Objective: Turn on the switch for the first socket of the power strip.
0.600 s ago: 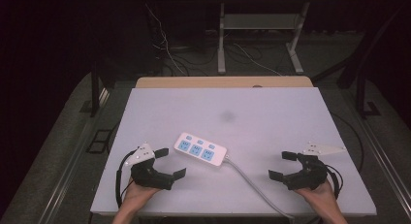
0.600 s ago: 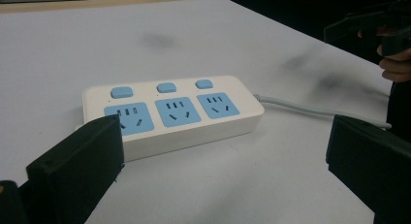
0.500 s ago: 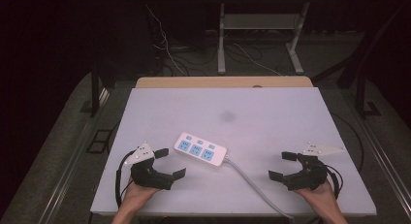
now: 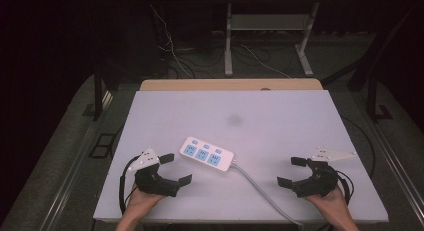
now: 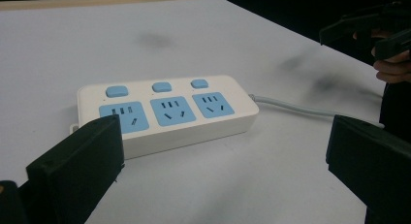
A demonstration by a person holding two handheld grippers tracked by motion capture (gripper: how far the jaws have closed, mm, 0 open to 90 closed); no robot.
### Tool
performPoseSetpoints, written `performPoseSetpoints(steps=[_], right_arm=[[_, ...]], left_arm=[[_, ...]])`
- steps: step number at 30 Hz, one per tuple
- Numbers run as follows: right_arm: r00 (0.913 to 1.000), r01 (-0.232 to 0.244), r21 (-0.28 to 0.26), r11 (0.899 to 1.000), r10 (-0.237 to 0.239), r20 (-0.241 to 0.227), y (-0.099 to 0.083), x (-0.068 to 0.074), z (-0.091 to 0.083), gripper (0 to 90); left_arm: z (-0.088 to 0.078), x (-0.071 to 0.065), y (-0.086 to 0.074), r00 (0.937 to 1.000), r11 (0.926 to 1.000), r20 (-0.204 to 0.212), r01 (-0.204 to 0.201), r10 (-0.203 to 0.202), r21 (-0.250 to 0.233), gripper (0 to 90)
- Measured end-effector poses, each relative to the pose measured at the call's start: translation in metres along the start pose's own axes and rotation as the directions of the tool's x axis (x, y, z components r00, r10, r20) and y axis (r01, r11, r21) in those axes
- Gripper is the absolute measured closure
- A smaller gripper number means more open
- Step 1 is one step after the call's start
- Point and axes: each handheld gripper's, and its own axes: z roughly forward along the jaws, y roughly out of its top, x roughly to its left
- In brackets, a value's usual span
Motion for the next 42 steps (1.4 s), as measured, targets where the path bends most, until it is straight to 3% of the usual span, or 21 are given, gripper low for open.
performPoseSetpoints(steps=[13, 29, 42], right_arm=[[0.9999, 0.017, 0.007, 1.0, -0.017, 0.001, 0.0, 0.001, 0.0, 0.3], [0.9998, 0.018, 0.01, 1.0, -0.018, 0.003, 0.0, 0.001, -0.001, 0.3], [0.9999, 0.013, 0.01, 1.0, -0.013, 0.006, 0.0, 0.0, -0.002, 0.3]], left_arm=[[-0.002, -0.005, 0.003, 0.9999, 0.9998, 0.005, -0.015, 0.015, 0.017, 0.0], [-0.001, -0.007, 0.02, 0.9992, 0.9978, 0.017, -0.038, 0.037, 0.055, 0.0], [0.009, -0.009, 0.035, 0.998, 0.9915, 0.039, -0.055, 0.05, 0.118, 0.0]])
